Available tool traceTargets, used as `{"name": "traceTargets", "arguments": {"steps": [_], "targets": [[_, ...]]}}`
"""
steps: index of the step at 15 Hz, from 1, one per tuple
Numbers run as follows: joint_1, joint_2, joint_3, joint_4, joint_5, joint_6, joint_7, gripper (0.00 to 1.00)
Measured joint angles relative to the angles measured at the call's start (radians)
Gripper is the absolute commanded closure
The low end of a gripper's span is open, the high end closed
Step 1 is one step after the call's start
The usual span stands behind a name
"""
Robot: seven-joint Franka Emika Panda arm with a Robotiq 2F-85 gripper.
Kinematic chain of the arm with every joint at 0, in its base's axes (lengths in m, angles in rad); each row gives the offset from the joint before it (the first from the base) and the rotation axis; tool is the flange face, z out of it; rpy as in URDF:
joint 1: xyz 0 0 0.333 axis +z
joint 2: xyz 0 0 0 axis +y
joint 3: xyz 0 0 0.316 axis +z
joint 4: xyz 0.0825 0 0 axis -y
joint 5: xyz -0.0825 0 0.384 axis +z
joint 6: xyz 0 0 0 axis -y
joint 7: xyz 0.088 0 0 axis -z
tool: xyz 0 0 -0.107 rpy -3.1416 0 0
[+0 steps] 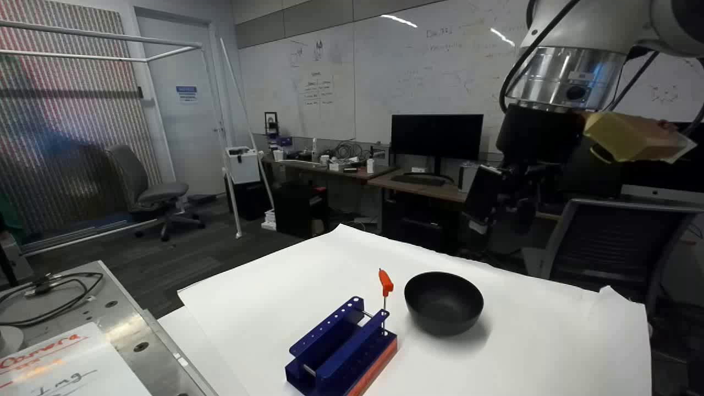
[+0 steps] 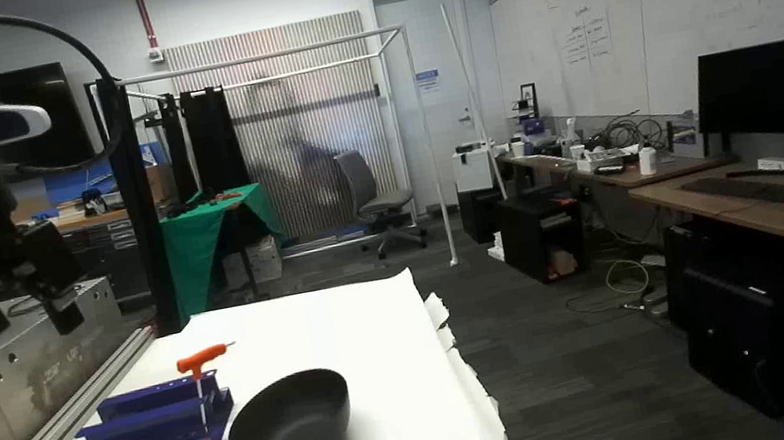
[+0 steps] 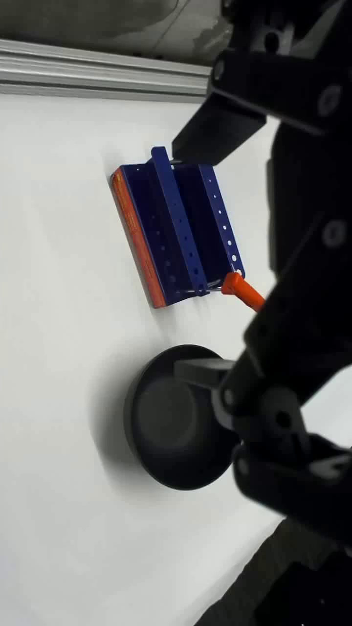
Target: Pick up the orange object tool and put it in the bowl
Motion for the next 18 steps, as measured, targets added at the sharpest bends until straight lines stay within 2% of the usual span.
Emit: {"name": "traceTargets", "arguments": {"steps": [6, 8, 13, 18], "targets": [[0.000, 0.010, -0.001, 0.026, -0.006, -0.010, 0.014, 0.00], [-0.004, 0.060, -0.001, 0.082, -0.044, -0.037, 0.056, 0.00], [-0.019, 0.317, -0.027, 0.332, -0.191, -0.060, 0.179, 0.00], [0.026, 0.612, -0.112, 0.590, -0.193, -0.169, 0.176, 0.00]]}}
